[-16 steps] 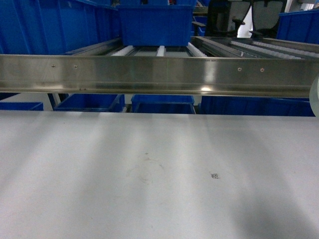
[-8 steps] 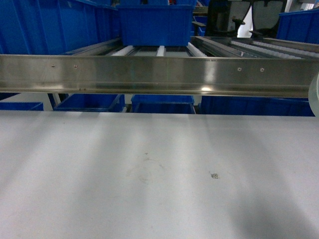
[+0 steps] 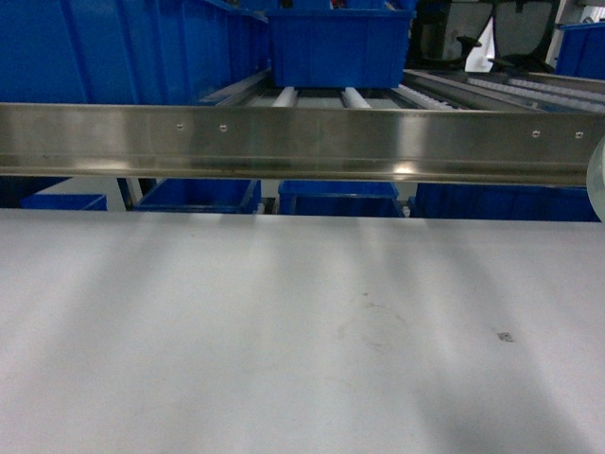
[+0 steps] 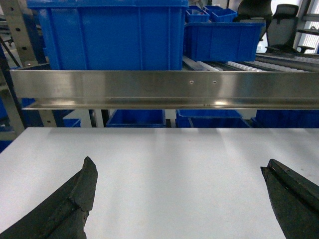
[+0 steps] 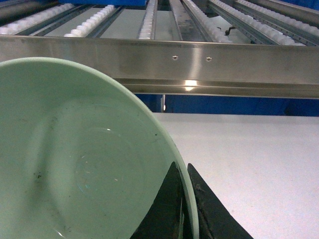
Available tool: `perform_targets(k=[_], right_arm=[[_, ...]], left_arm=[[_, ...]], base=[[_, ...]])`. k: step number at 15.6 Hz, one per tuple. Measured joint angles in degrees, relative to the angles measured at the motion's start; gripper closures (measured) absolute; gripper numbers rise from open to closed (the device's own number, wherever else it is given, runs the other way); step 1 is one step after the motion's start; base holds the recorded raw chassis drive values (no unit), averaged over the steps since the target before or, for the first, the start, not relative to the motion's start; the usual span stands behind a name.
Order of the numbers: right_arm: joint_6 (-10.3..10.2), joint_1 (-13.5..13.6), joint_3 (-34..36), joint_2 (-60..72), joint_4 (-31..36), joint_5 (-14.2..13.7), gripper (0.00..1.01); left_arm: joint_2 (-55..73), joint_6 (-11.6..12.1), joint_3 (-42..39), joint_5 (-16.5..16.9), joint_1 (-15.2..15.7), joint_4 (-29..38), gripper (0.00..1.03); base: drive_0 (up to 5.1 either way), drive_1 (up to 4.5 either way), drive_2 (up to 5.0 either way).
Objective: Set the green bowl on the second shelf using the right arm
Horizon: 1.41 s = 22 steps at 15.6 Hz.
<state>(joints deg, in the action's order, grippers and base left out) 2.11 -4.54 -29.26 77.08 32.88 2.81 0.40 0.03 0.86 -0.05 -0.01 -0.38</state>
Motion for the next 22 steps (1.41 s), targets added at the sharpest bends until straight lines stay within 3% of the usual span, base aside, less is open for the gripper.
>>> perform_targets(k=[19,22], right_arm=[[-0.1,0.0,0.0,0.0,-0.2,0.0,0.99],[-0.1,0.0,0.0,0.0,0.1,0.0,0.99]], left_arm=[[0.0,0.0,0.0,0.0,0.0,0.2,0.05],[0.0,0.0,0.0,0.0,0.0,0.1,0.05]], base=[[0.0,0.00,0.0],[-4.8,1.41,3.4]])
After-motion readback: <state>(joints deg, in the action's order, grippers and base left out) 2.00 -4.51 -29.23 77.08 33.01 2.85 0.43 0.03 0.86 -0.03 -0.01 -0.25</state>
